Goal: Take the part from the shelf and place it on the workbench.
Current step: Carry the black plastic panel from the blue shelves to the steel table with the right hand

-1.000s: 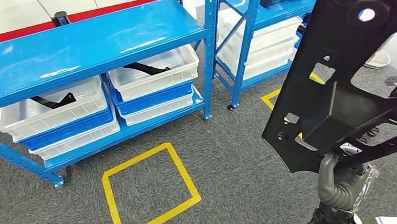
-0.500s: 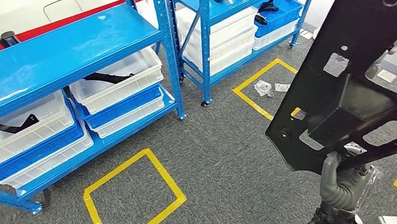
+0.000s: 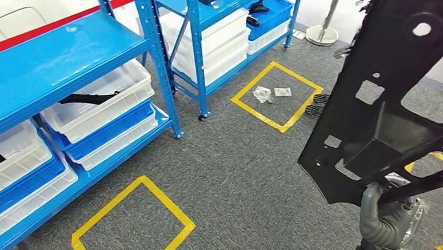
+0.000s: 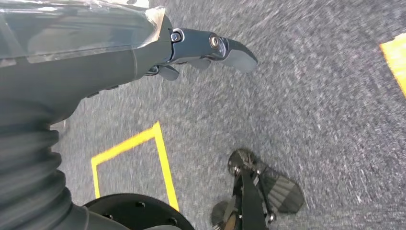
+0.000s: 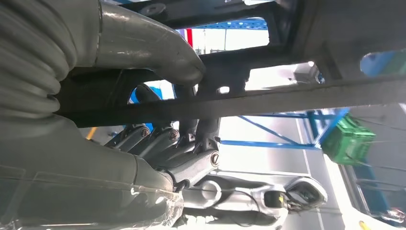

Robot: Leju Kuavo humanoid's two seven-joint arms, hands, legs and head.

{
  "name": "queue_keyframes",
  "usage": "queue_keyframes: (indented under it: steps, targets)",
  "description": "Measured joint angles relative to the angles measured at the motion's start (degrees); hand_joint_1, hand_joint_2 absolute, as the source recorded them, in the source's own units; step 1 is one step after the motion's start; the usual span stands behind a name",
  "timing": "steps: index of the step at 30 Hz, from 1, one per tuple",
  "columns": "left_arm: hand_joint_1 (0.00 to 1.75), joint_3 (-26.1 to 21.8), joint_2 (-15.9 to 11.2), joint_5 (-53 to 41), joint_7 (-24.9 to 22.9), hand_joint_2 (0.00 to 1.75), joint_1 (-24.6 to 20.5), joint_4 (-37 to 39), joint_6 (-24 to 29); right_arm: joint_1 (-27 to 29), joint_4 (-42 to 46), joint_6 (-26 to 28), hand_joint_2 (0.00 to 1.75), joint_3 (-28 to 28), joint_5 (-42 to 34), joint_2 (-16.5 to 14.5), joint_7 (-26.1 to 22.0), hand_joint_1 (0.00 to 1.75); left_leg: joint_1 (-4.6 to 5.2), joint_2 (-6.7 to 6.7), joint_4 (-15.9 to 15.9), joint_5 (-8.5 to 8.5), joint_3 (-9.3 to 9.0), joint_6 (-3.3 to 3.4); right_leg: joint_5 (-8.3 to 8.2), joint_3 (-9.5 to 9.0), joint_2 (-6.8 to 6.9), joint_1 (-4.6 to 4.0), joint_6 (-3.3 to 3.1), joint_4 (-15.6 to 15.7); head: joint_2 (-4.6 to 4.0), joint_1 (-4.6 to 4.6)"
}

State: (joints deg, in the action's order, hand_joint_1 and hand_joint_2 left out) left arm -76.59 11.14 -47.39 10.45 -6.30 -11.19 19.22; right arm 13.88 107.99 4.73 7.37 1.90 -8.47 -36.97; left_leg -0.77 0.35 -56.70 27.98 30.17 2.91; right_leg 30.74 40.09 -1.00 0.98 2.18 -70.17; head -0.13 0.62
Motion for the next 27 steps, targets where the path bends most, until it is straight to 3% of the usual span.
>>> queue_keyframes:
  steps: [1, 2, 3, 5, 6, 8, 10, 12, 14, 16, 17, 18, 19, 21, 23, 25, 27]
  targets:
    - [0.00, -0.41, 0.01, 0.28, 0.16, 1.75, 0.01, 0.00, 0.23, -0.05, -0.11, -0.34, 1.75, -0.02, -0.23, 0.11, -0.02, 1.75, 0.04, 0.95, -0.01, 0.01, 0.08, 0.00, 1.05, 1.30, 0.27, 0.14, 0.16, -3.06, 0.00, 0.01]
    - [0.00, -0.71, 0.02, 0.47, 0.28, 1.75, 0.01, -0.01, 0.39, -0.10, -0.24, -0.57, 1.75, -0.02, -0.47, 0.27, -0.02, 1.75, 0.03, 1.75, -0.02, 0.01, 0.11, -0.03, 1.09, 1.34, 0.43, 0.30, 0.55, -3.74, 0.00, 0.03]
    - [0.00, -1.03, 0.07, 0.59, 0.42, 1.75, -0.01, -0.01, 0.52, -0.18, -0.40, -0.78, 1.75, -0.02, -0.73, 0.50, -0.02, 1.75, 0.00, 2.58, -0.03, 0.05, 0.08, -0.10, 0.35, 0.14, 0.78, 0.52, 1.15, -2.09, 0.00, 0.04]
    - [0.00, -1.42, 0.21, 0.66, 0.55, 1.75, -0.09, -0.02, 0.60, -0.54, -0.63, -0.97, 1.75, -0.02, -0.99, 0.89, -0.01, 1.75, 0.08, 3.81, -0.13, 0.26, -0.13, -0.45, -2.18, -4.78, 2.99, 0.76, 2.05, 6.29, 0.00, 0.10]
    - [0.00, -1.58, 0.29, 0.70, 0.58, 1.75, -0.14, -0.04, 0.64, -0.81, -0.76, -1.03, 1.75, -0.05, -1.09, 1.04, 0.03, 1.75, 0.25, 4.33, -0.19, 0.43, -0.24, -0.75, -3.15, -6.98, 4.25, 0.64, 2.14, 10.04, 0.00, 0.13]
    - [0.00, -1.75, 0.36, 0.80, 0.59, 1.75, -0.22, -0.07, 0.74, -1.43, -1.03, -1.10, 1.75, -0.11, -1.39, 1.26, 0.10, 1.75, 0.61, 5.34, -0.26, 0.64, -0.51, -1.41, -3.66, -8.51, 5.26, 0.26, 1.50, 12.81, 0.00, 0.04]
    - [0.00, -1.86, 0.41, 0.92, 0.58, 1.75, -0.35, -0.07, 0.79, -1.90, -1.29, -1.13, 1.75, -0.14, -1.64, 1.50, 0.15, 1.75, 0.46, 5.91, -0.31, 0.81, -0.71, -2.08, -3.94, -8.22, 3.86, 0.38, 0.64, 12.74, 0.00, -0.14]
    - [0.00, -1.97, 0.45, 0.93, 0.57, 1.75, -0.45, -0.07, 0.79, -2.50, -1.48, -1.08, 1.75, -0.18, -1.73, 1.60, 0.27, 1.75, 0.10, 3.74, -2.31, 2.49, 0.05, -2.67, -4.23, -8.11, 2.72, 0.86, -0.28, 12.91, 0.00, -0.31]
    - [0.00, -2.06, 0.46, 0.73, 0.55, 1.75, -0.39, -0.07, 0.74, -3.44, -1.74, -0.88, 1.75, -0.46, -1.68, 1.56, 0.55, 1.75, -0.04, 0.62, -8.96, 6.33, 3.01, -2.86, -4.40, -8.08, 1.56, 0.95, -1.05, 12.97, 0.00, -0.54]
    - [0.00, -2.09, 0.46, 0.53, 0.47, 1.75, -0.23, -0.07, 0.68, -4.26, -2.10, -0.54, 1.75, -0.95, -1.41, 1.47, 0.93, 1.75, -0.04, -0.40, -16.40, 9.11, 6.65, -2.86, -4.46, -8.01, 0.17, 0.77, -1.38, 12.95, 0.00, -0.60]
    - [0.00, -2.10, 0.47, 0.50, 0.41, 1.75, -0.16, -0.07, 0.67, -4.53, -2.29, -0.41, 1.75, -1.18, -1.22, 1.43, 1.11, 1.75, -0.05, -0.50, -17.65, 8.90, 7.41, -2.84, -4.48, -8.04, -0.60, 0.72, -1.40, 12.92, 0.00, -0.59]
    - [0.00, -2.11, 0.48, 0.50, 0.37, 1.75, -0.10, -0.07, 0.69, -4.78, -2.49, -0.32, 1.75, -1.37, -1.02, 1.37, 1.25, 1.75, -0.08, -0.59, -16.54, 7.48, 7.06, -2.78, -4.48, -8.12, -1.38, 0.71, -1.39, 12.87, 0.00, -0.60]
    - [0.00, -2.15, 0.48, 0.55, 0.33, 1.75, -0.08, -0.07, 0.79, -5.05, -2.68, -0.30, 1.75, -1.52, -0.84, 1.30, 1.36, 1.75, -0.14, -0.85, -13.44, 5.32, 5.72, -2.68, -4.48, -8.22, -2.14, 0.73, -1.36, 12.81, 0.00, -0.61]
    - [0.00, -2.36, 0.49, 0.87, 0.22, 1.75, -0.10, -0.07, 1.17, -5.86, -3.10, -0.34, 1.75, -1.78, -0.59, 1.16, 1.58, 1.75, -0.40, -3.32, -5.38, 1.48, 2.19, -2.39, -4.47, -8.22, -3.48, 0.65, -1.17, 12.61, 0.00, -0.61]
    - [0.00, -2.69, 0.59, 1.48, 0.01, 1.75, -0.17, -0.07, 1.75, -7.13, -3.73, -0.66, 1.75, -2.22, -0.45, 1.07, 1.90, 1.75, -0.35, -5.02, -1.39, 0.34, 0.58, -2.12, -4.64, -7.79, -4.71, 0.59, -0.51, 12.54, 0.00, -0.56]
    - [0.00, -3.02, 0.79, 2.15, -0.22, 1.75, -0.31, -0.07, 2.27, -8.48, -4.60, -1.09, 1.75, -2.67, -0.33, 1.03, 2.19, 1.75, -0.02, -3.98, -1.02, 0.15, 0.56, -1.58, -5.09, -7.17, -5.93, 0.67, 0.49, 12.85, 0.00, -0.55]
    - [0.00, -3.31, 1.05, 2.71, -0.33, 1.75, -0.50, -0.07, 2.72, -9.68, -5.53, -1.38, 1.75, -2.90, -0.23, 1.07, 2.34, 1.75, -0.07, -2.65, -0.42, -0.49, 0.47, -0.68, -4.69, -6.05, -4.39, 0.63, 0.95, 11.78, 0.00, -0.42]
